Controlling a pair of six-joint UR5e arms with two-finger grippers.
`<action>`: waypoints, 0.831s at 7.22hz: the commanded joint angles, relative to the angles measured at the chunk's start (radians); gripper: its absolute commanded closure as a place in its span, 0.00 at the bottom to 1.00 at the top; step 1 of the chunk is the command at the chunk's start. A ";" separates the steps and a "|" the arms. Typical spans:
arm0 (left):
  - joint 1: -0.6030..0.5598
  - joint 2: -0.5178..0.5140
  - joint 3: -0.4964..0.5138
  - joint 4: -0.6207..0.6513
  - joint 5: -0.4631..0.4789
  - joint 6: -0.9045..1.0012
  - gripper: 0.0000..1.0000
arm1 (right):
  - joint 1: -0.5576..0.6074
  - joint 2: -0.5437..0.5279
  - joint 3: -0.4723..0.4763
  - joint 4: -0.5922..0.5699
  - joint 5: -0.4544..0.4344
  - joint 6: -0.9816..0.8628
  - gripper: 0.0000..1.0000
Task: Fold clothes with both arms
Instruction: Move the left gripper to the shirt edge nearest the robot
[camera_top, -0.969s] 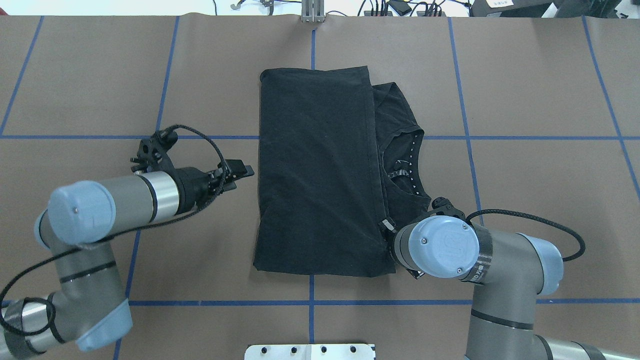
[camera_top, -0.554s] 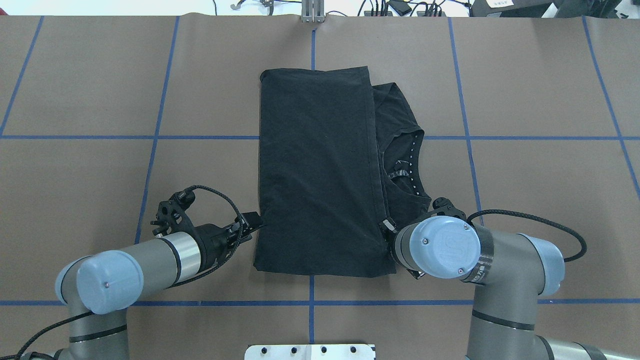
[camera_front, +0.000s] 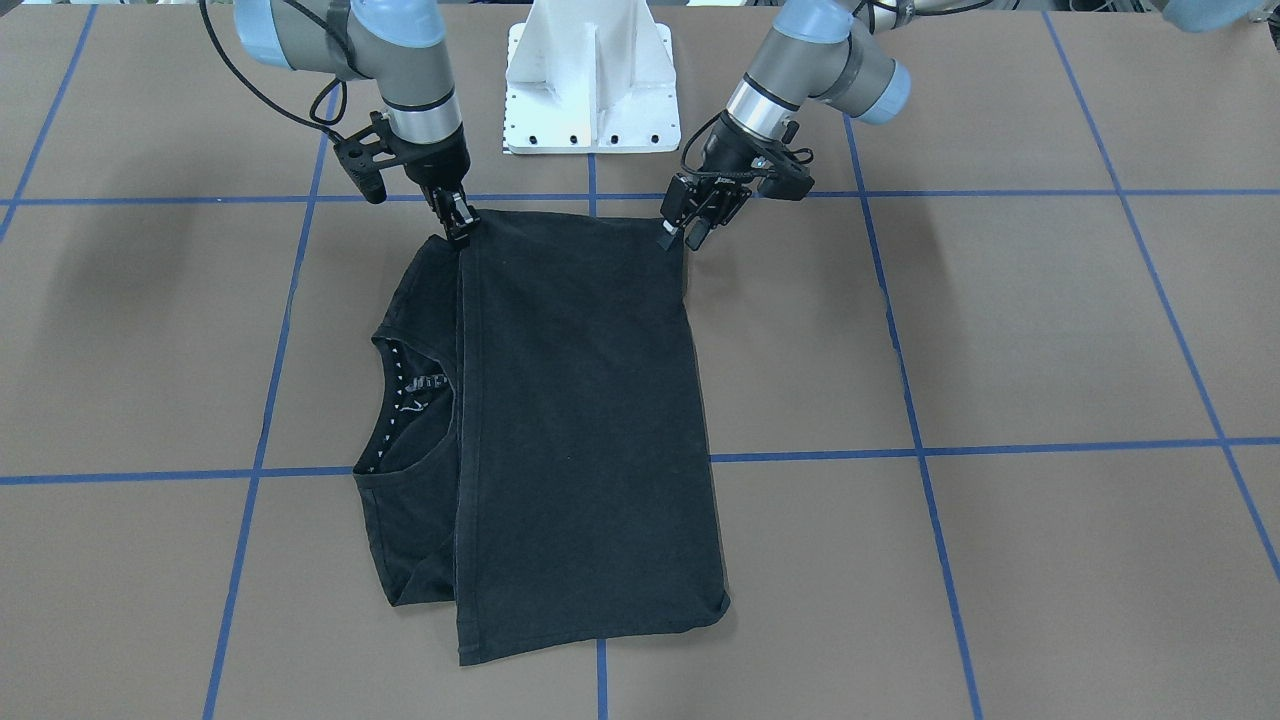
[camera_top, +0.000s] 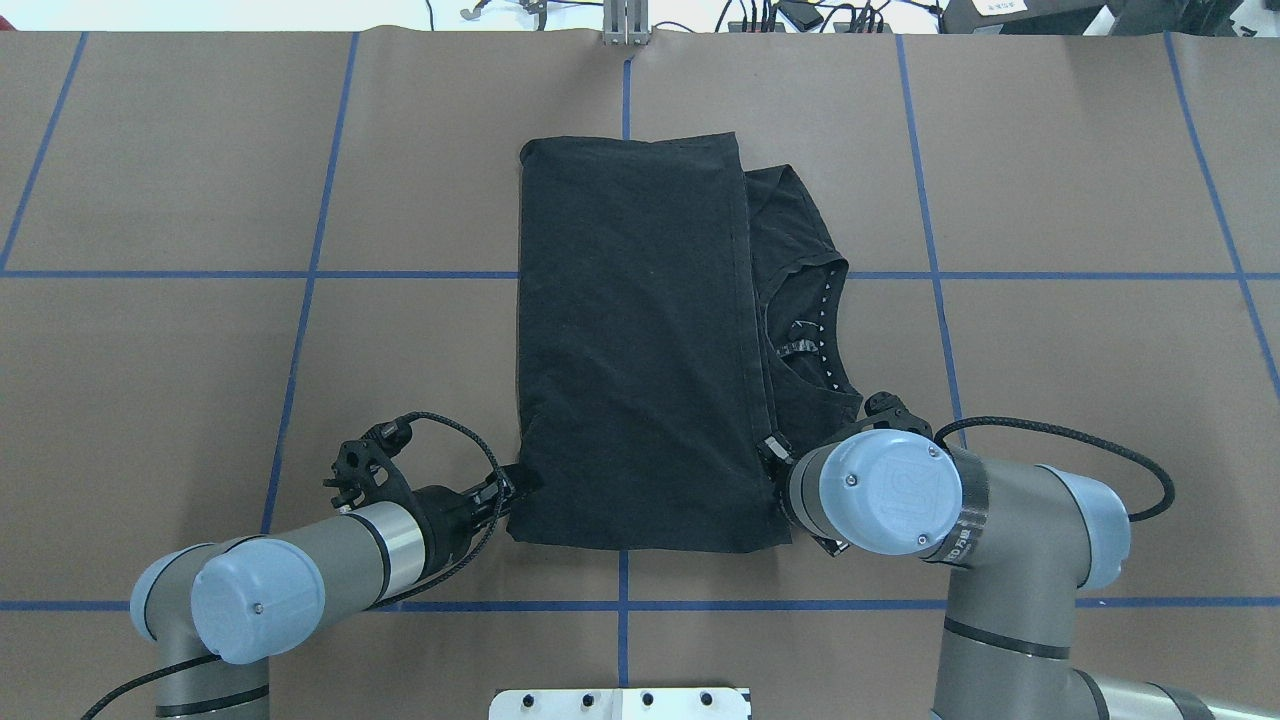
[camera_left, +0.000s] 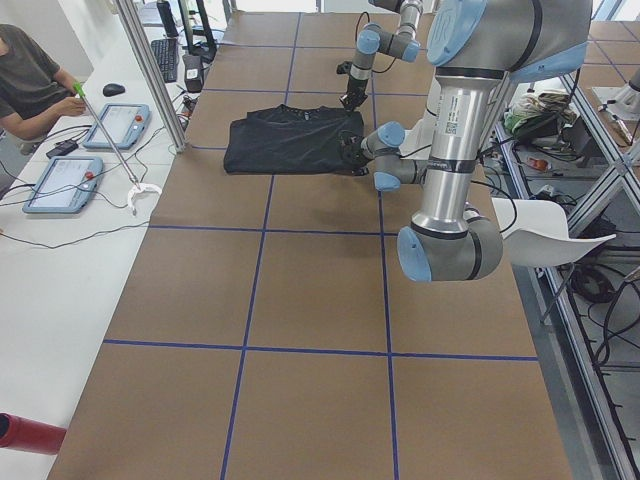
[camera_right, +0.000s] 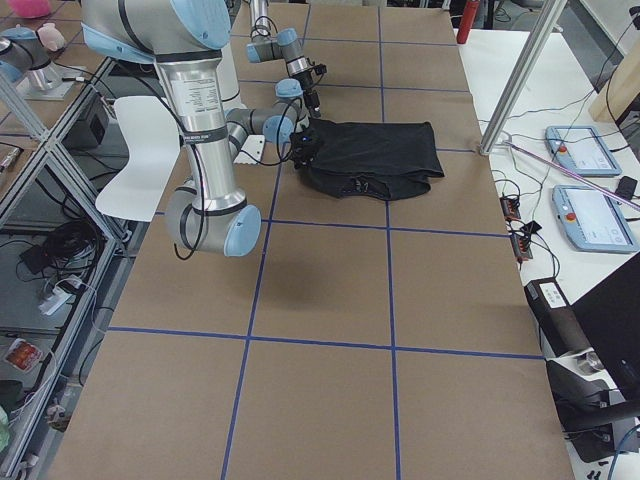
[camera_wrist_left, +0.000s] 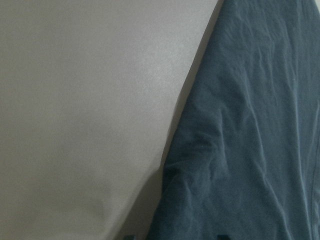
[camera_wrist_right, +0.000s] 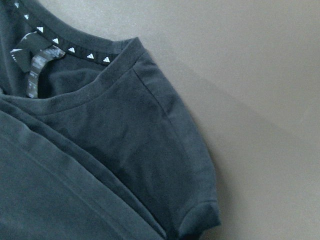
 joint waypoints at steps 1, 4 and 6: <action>0.014 -0.003 -0.003 0.009 0.000 0.000 0.44 | 0.000 0.000 0.005 0.000 0.000 0.001 1.00; 0.018 0.000 -0.001 0.009 0.000 0.000 0.99 | 0.000 0.000 0.007 0.000 0.000 0.001 1.00; 0.020 0.003 -0.015 0.009 -0.003 -0.003 1.00 | 0.005 0.000 0.010 -0.002 0.000 0.000 1.00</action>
